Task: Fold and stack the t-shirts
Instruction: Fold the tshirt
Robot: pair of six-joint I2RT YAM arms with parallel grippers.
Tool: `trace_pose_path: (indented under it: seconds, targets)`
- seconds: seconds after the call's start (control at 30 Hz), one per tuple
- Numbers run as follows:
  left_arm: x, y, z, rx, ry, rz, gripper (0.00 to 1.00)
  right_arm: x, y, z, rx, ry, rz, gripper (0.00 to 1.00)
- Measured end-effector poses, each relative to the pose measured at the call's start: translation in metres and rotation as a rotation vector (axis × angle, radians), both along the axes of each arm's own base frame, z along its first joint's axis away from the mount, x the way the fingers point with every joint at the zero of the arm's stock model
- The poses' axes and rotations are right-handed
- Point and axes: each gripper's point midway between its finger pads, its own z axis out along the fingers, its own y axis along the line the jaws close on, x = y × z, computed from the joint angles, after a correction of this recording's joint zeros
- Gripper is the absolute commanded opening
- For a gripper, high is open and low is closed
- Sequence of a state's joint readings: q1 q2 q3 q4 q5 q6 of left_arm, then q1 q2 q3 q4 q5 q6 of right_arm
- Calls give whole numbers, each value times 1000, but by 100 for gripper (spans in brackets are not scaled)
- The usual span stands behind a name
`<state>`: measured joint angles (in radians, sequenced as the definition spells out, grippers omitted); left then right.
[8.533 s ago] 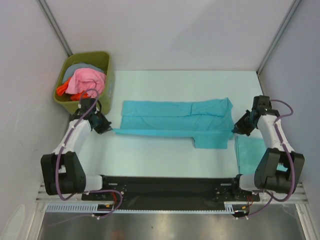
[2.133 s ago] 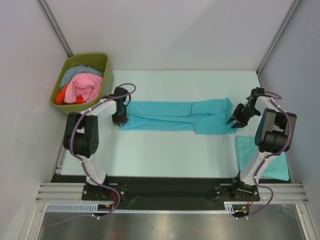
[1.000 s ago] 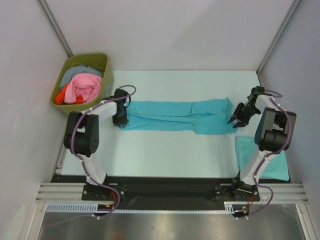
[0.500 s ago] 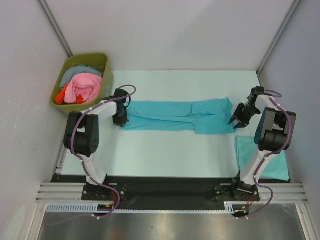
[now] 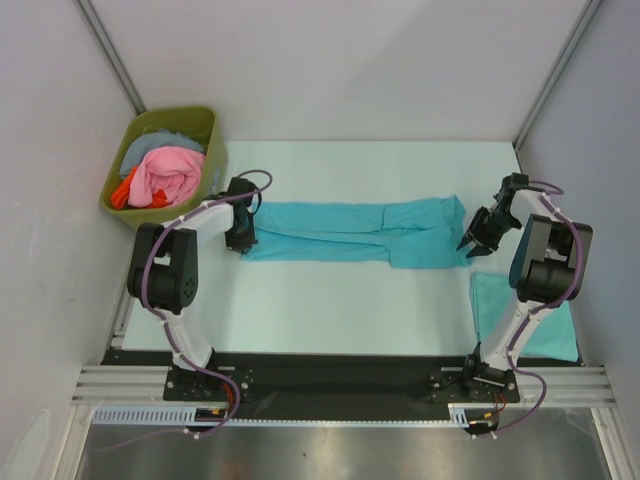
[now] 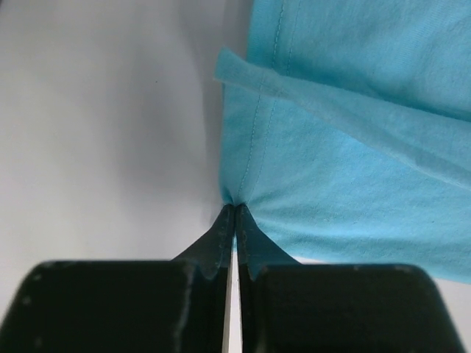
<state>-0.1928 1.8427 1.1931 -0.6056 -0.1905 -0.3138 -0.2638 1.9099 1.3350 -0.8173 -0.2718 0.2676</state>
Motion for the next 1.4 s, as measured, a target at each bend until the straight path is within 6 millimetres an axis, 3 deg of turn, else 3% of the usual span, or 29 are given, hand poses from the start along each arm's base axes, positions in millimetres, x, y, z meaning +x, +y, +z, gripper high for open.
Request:
trace_pose_path:
  seconds: [0.27,0.33,0.47,0.9,1.4]
  targets:
    - [-1,0,1,-3,-1,0,0,-1,7,-4,24,8,12,37]
    - [-1,0,1,-3,-1,0,0,-1,9,-5,29,8,14,29]
    - [-1,0,2,-3,-3,0,0,-2,11,-6,34,13,8,0]
    - [-23,7,12,5,-16,41,0,-2,3,-3,37,0,-54,0]
    - [-42,15,6,23,-6,133,0,-14,7,-4,65,-30,-114,0]
